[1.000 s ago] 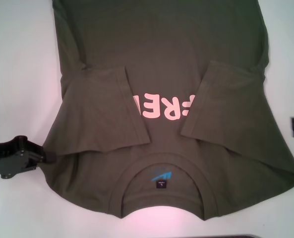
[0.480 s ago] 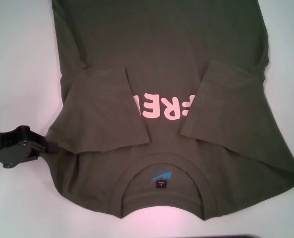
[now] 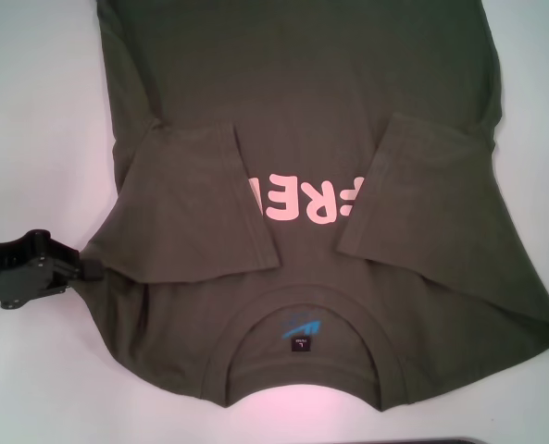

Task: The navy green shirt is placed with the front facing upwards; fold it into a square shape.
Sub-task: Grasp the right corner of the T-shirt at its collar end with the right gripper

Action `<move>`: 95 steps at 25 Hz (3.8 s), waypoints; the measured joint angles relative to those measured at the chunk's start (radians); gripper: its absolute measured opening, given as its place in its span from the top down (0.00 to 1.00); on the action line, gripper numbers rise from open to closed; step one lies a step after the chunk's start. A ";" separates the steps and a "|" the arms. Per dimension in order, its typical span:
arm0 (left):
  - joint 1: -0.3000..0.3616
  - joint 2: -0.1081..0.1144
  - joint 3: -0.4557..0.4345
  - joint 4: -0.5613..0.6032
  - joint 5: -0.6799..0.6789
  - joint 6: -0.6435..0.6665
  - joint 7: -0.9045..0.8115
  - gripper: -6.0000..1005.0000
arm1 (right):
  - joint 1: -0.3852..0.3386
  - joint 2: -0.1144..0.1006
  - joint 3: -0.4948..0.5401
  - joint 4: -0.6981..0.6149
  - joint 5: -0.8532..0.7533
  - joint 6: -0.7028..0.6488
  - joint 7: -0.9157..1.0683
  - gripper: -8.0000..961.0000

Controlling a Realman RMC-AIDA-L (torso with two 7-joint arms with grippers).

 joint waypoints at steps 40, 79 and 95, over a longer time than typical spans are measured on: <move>0.010 0.002 0.003 -0.002 0.008 -0.012 0.005 0.98 | 0.035 0.043 -0.002 0.043 -0.065 0.091 0.131 0.07; 0.011 0.002 0.001 0.000 0.006 -0.010 0.012 0.98 | 0.088 0.090 0.031 0.053 -0.065 0.122 0.118 0.17; 0.011 0.001 0.000 -0.004 0.000 -0.004 0.012 0.98 | 0.088 0.095 0.023 0.047 -0.088 0.119 0.127 0.24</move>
